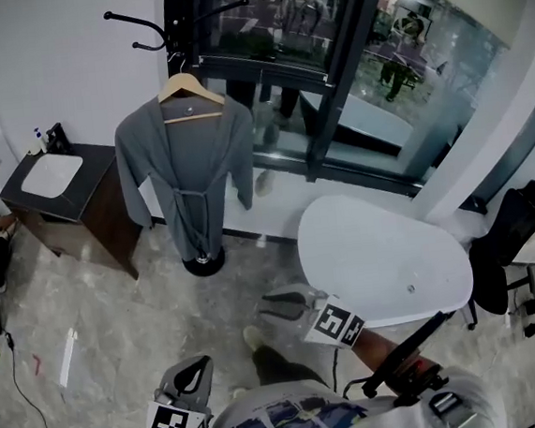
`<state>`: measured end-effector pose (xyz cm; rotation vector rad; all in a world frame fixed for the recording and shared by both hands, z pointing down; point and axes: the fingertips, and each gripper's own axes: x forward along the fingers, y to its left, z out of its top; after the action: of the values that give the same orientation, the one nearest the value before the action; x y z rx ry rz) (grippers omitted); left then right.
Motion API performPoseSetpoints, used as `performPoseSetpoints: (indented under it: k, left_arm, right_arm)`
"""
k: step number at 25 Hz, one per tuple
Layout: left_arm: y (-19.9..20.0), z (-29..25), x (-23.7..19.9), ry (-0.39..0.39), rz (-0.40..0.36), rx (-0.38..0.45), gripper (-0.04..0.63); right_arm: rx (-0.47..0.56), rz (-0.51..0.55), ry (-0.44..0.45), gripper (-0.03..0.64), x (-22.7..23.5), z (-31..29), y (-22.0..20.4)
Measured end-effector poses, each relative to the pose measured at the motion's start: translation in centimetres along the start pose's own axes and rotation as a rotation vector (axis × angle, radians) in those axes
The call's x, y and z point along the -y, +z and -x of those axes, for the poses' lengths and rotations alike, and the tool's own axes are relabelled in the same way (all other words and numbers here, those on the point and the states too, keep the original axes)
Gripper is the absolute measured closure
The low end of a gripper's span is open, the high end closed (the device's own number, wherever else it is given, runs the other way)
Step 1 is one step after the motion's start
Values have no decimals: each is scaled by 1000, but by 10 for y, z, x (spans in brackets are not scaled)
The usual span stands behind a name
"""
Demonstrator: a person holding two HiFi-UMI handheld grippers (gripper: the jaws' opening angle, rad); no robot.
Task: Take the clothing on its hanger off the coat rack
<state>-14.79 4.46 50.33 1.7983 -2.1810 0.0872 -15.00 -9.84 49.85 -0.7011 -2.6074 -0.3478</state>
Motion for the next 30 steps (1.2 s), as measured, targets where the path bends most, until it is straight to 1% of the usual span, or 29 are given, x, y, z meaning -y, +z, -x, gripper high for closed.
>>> performPoseSetpoints:
  k: [5,8,9,11,14,19,22,26,29,30]
  left_arm:
    - [29,-35,-41,93,19,29,594]
    - [59,-64,-57,113,22,53,594]
    - [69,-74,-63,120,21,56,594]
    - [81,-93,-73,130,12,59,594]
    - [90,-117,-86,153,12,68,594]
    - [98,-139,-109,233,37,84,594]
    - [102,-146,-119,284,47,86,594]
    - [100,-151,-127,334,56,83,594]
    - [102,-152,-133,359,75,67,594]
    - [101,-153,-134,362,83,62,594]
  right_arm:
    - [18,83,6,480,111,-28,26]
    - [5,139,10,456,183,-40,41]
    - [1,155,5,442,207,-44,46]
    - [-3,181,-9,436,254,-52,57]
    - [-8,216,-45,420,324,-63,71]
    - [-11,266,-103,391,425,-91,104]
    - [-23,271,-114,368,476,-112,125]
    - [-78,204,-61,324,529,-147,130]
    - [-101,120,46,288,547,-175,130]
    - [-104,96,89,287,548,-184,130]
